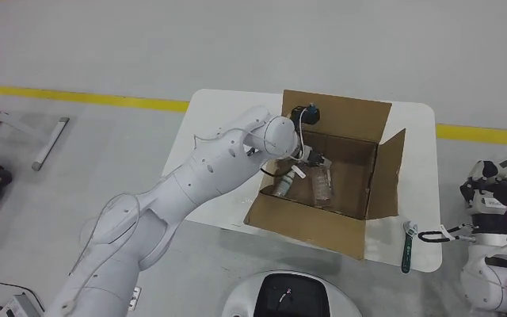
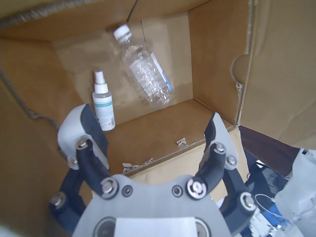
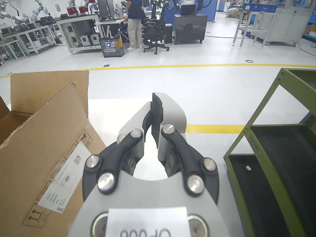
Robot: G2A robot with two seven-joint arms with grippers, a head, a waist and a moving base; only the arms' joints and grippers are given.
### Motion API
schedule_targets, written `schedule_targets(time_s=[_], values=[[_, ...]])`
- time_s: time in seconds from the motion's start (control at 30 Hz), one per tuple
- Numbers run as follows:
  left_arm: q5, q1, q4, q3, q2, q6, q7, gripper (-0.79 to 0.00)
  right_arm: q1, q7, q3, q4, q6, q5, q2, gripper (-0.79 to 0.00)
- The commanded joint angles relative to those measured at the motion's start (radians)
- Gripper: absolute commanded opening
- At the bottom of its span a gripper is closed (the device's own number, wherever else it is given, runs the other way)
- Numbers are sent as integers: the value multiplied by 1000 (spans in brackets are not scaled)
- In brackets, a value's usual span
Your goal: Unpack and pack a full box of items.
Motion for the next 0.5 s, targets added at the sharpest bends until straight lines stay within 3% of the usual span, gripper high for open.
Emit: schedule_targets(time_s=[0.0, 0.33, 0.37, 0.4, 0.43, 0.47], values=[[-39, 14, -64, -52, 11, -19, 4, 0, 0, 0, 0, 0, 0, 0, 0, -785], [76, 76, -296, -222, 72, -41, -19, 0, -5, 68, -7, -69, -121, 176, 0, -785], [97, 85, -304, -233, 77, -37, -27, 0, -7, 86, -12, -83, -145, 206, 0, -656], [117, 93, -312, -244, 82, -33, -32, 0, -8, 108, -17, -99, -173, 222, 1, -400], [135, 101, -321, -256, 87, -33, -38, 0, -12, 132, -21, -116, -200, 229, 3, 0], [145, 110, -329, -271, 92, -31, -40, 0, -15, 154, -23, -128, -216, 233, 5, 0]])
